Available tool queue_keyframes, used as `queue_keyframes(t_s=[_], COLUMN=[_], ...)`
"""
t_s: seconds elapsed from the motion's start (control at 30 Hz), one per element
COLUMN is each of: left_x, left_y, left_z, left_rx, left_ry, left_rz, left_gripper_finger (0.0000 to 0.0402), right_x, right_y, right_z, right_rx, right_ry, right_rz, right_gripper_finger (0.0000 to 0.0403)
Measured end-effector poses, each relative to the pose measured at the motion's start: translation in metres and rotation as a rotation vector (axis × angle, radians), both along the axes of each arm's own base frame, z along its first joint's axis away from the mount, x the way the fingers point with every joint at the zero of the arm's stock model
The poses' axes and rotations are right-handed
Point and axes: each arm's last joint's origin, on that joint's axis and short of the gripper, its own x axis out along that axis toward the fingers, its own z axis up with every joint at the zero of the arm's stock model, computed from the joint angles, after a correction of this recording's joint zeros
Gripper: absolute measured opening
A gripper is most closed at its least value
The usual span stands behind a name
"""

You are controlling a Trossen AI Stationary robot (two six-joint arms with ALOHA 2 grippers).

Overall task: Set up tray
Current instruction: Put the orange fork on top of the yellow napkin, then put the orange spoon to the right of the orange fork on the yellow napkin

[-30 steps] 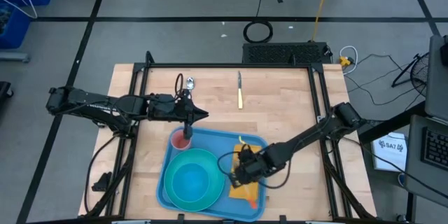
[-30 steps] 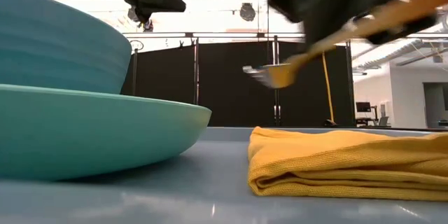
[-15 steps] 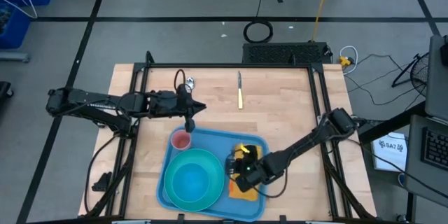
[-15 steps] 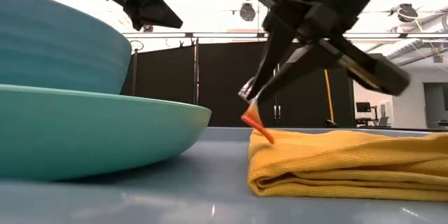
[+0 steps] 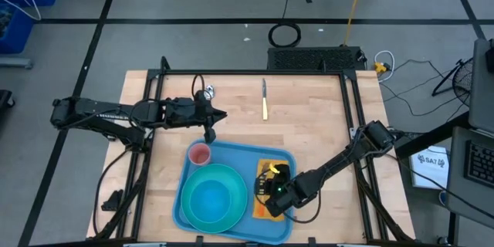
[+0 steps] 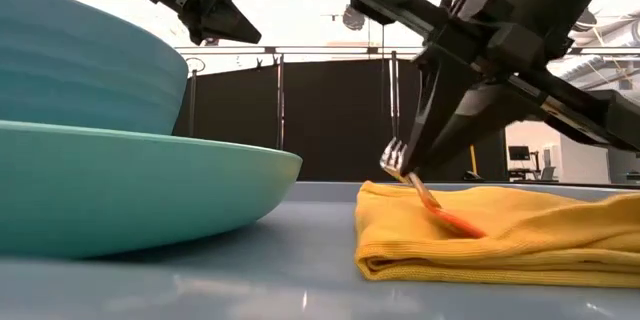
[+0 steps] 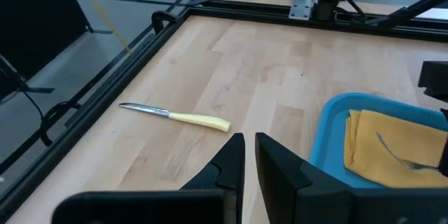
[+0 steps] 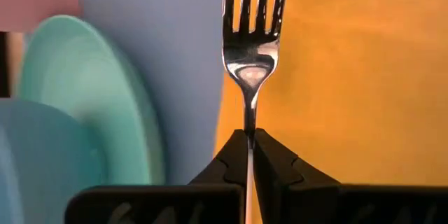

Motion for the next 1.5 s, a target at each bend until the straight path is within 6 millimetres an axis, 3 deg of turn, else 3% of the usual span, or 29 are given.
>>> queue_keyframes(t_s=[0.37, 0.93, 1.1, 1.23, 1.37, 1.5], left_x=[0.0, -0.001, -0.001, 0.0, -0.01, -0.025], left_y=[0.0, 0.0, -0.001, 0.002, 0.03, 0.068], left_z=[0.0, -0.003, -0.002, -0.001, -0.01, -0.025], left_rx=[0.003, 0.0, 0.014, 0.017, -0.072, -0.303], left_ry=[0.001, 0.031, 0.028, 0.027, 0.097, 0.165], left_rz=[-0.002, -0.002, -0.027, -0.07, 0.171, 0.344], left_gripper_finger=[0.0042, 0.0042, 0.0042, 0.0042, 0.0042, 0.0042], right_x=[0.004, 0.008, 0.008, 0.003, -0.016, -0.043], right_y=[-0.008, -0.013, -0.019, -0.04, -0.062, -0.081], right_z=[-0.001, 0.007, 0.049, 0.094, 0.145, 0.185], right_rx=[0.017, -0.093, -0.316, -0.59, -0.875, -1.173], right_ry=[0.042, 0.002, -0.128, -0.16, -0.138, -0.015], right_rz=[0.028, 0.11, 0.251, 0.389, 0.475, 0.502], right_gripper_finger=[0.0005, 0.0107, 0.0119, 0.012, 0.0119, 0.0119])
